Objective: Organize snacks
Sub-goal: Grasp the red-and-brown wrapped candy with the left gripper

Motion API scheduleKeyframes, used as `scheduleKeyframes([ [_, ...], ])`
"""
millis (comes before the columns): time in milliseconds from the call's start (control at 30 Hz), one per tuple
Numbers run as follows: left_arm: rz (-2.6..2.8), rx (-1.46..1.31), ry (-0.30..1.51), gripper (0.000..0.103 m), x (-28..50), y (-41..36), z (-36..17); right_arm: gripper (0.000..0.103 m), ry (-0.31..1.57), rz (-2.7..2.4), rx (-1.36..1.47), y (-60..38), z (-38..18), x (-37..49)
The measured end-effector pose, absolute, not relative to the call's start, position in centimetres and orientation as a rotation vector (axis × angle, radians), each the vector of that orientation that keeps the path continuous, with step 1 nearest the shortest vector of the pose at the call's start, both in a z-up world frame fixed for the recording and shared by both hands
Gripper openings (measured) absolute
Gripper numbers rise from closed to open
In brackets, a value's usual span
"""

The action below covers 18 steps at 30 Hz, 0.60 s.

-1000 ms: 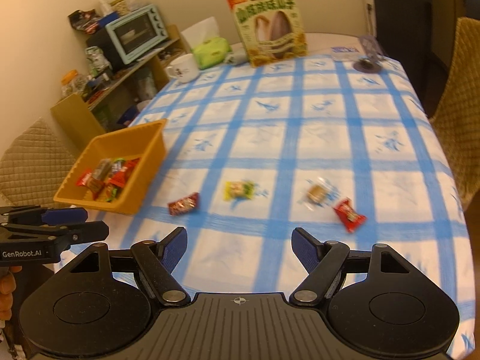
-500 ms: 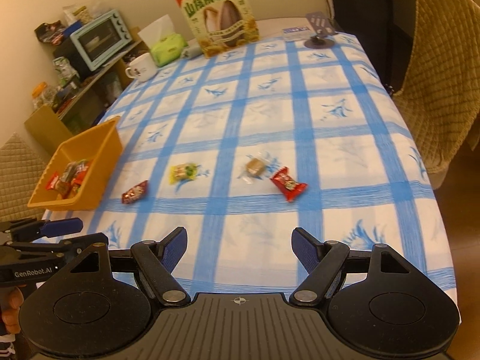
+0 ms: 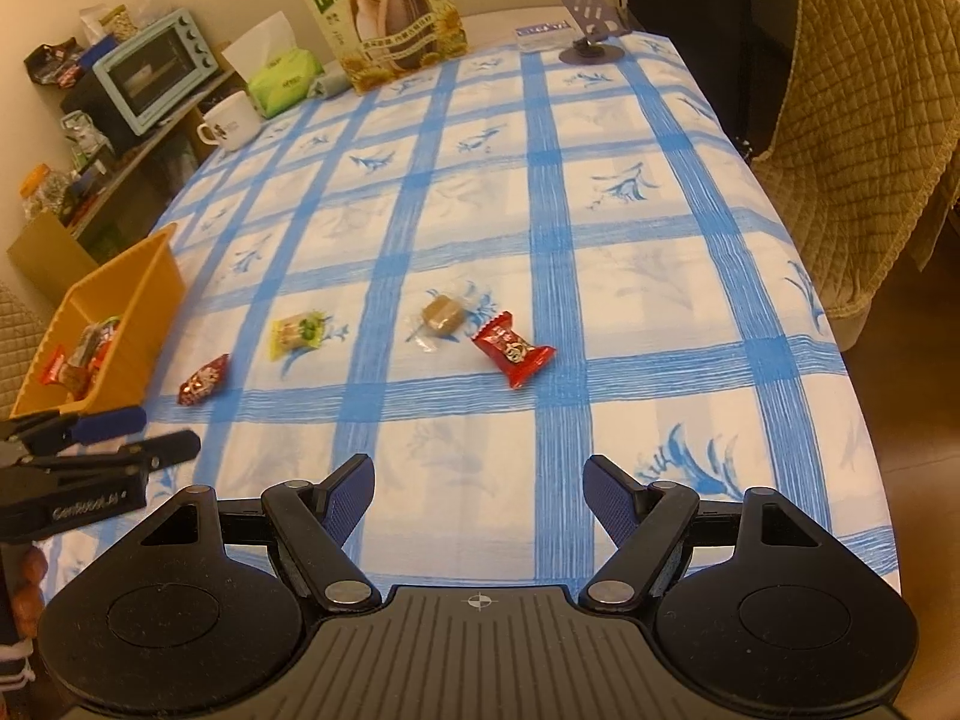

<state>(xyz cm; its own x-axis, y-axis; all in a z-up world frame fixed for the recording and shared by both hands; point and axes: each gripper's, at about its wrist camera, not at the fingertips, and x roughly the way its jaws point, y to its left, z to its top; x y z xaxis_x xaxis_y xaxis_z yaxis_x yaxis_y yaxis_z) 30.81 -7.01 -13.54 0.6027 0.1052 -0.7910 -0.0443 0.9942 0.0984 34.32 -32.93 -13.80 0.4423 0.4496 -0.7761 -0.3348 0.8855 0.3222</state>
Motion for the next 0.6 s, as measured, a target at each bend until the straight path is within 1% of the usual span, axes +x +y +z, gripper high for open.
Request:
scheduleKeyframes([
  [133,0.081,0.129,0.930,0.054,32.7,-6.6,-14.0,0.076,1.014,0.474,0.134,-33.0,-14.2,35.0],
  [200,0.079,0.161,0.943,0.048,33.5,-6.3,-14.4,0.076,1.021,0.464,0.139,-32.9,-14.4,35.4],
  [267,0.075,0.180,0.965,0.044,34.3,-6.0,-14.9,0.076,1.027,0.458,0.143,-32.9,-14.6,35.7],
  [300,0.072,0.182,0.974,0.040,34.6,-5.8,-15.1,0.076,1.029,0.455,0.145,-32.9,-14.7,35.9],
  [400,0.071,0.187,1.004,0.033,35.4,-5.3,-15.6,0.076,1.036,0.445,0.151,-32.8,-14.9,36.3],
  [600,0.080,0.182,1.028,0.031,36.3,-4.5,-16.2,0.076,1.042,0.429,0.164,-32.7,-15.1,37.0],
])
